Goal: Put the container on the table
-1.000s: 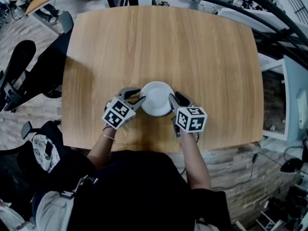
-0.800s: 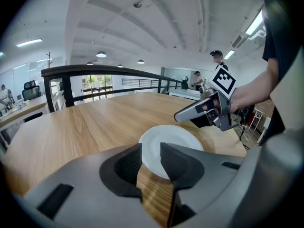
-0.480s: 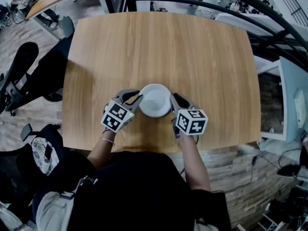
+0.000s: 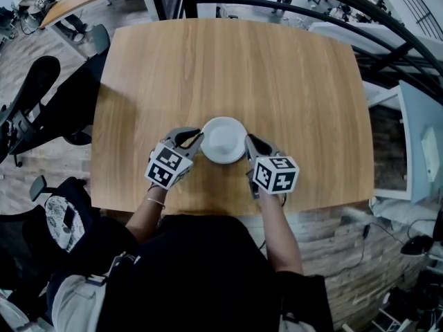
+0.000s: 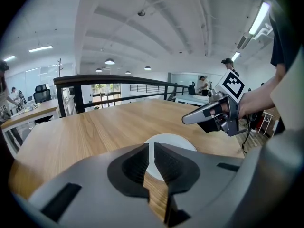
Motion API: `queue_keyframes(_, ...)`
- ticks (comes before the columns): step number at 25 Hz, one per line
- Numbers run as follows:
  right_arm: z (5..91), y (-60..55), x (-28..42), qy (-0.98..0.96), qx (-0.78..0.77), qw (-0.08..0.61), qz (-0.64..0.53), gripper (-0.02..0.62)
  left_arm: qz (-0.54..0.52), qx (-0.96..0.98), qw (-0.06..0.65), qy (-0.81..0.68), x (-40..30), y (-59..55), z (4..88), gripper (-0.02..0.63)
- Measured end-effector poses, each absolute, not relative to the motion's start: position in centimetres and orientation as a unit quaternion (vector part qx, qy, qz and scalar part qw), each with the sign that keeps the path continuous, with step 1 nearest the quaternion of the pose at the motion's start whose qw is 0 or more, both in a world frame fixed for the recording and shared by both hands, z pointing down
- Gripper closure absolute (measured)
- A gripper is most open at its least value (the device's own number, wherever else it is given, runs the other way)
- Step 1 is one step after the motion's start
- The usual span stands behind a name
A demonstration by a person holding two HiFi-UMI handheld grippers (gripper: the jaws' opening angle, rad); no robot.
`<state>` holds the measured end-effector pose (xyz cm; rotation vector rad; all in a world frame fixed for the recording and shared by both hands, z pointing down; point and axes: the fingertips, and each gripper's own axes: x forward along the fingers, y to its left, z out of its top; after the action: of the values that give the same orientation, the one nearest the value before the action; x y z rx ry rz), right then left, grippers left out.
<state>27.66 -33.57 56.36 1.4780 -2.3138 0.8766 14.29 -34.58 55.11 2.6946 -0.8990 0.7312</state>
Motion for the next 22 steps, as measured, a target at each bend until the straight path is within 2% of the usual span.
queue_keyframes(22, 55.4, -32.0, 27.6, -0.799, 0.514, 0.113, 0.291, 0.571, 0.244, 0.914, 0.105, -0.306, 14.2, -32.9, 54.9, 0.560)
